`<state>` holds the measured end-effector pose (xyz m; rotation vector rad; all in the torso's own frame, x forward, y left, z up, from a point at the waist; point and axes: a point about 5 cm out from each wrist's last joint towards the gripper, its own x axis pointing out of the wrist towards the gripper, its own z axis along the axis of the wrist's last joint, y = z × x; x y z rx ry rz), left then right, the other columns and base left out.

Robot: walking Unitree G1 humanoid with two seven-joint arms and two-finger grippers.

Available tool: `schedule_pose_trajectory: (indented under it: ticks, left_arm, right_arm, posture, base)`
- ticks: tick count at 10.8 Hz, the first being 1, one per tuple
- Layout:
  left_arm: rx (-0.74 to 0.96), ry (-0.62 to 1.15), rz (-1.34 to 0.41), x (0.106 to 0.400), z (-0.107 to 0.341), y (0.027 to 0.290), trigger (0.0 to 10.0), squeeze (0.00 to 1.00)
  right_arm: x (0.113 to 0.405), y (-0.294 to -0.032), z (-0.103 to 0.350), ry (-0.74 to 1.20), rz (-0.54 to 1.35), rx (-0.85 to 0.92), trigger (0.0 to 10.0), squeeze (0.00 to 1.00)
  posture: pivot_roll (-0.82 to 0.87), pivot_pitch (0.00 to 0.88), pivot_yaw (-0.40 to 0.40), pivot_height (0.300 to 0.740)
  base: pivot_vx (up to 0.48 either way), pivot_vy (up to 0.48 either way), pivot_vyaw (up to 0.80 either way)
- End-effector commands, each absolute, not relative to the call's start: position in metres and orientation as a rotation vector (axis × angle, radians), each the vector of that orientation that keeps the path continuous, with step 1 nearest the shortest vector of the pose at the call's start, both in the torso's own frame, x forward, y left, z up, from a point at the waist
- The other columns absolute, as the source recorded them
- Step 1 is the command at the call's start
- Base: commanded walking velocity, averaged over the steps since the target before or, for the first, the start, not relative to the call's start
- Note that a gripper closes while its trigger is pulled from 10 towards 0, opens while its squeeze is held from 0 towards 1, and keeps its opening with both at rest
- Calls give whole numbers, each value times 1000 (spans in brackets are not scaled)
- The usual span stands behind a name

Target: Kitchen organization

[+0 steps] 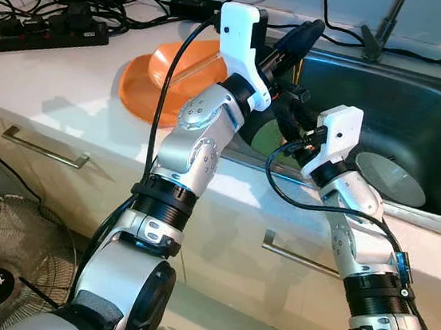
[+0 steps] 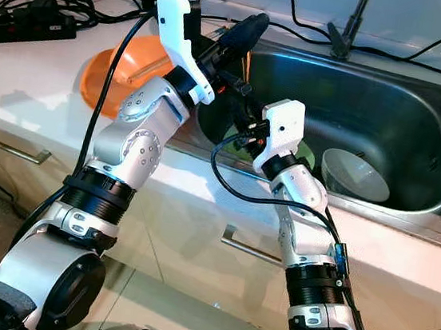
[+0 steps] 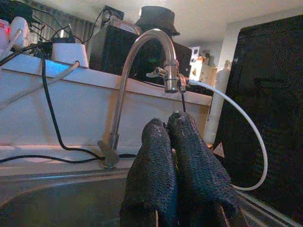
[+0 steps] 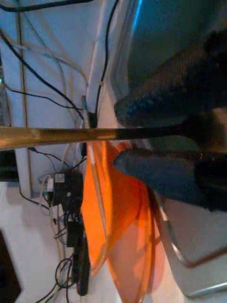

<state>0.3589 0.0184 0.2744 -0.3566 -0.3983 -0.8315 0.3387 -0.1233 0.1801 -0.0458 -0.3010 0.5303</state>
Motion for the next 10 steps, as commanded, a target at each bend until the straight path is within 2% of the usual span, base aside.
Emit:
schedule_pose_trajectory:
  ticks: [1, 6, 7, 10]
  left_arm:
    - [-353, -416, -845, 357, 280, 15, 10000, 0]
    - [-346, -422, -839, 357, 282, 15, 10000, 0]
    - [-345, -423, -837, 357, 282, 15, 10000, 1000]
    - [-354, -423, -844, 357, 282, 15, 10000, 1000]
  right_arm:
    - [340, -121, 187, -331, 532, -58, 0, 0]
    - [342, -122, 186, -329, 517, -57, 0, 0]
    - [343, -123, 187, -331, 514, -58, 0, 0]
    - [344, -125, 187, -334, 497, -60, 0, 0]
  posture:
    - [43, 80, 80, 740]
    - [45, 83, 79, 740]
    - [45, 83, 79, 740]
    - [47, 82, 77, 740]
  base:
    - [0, 0, 0]
    - [0, 0, 0]
    - [0, 0, 0]
    - [0, 0, 0]
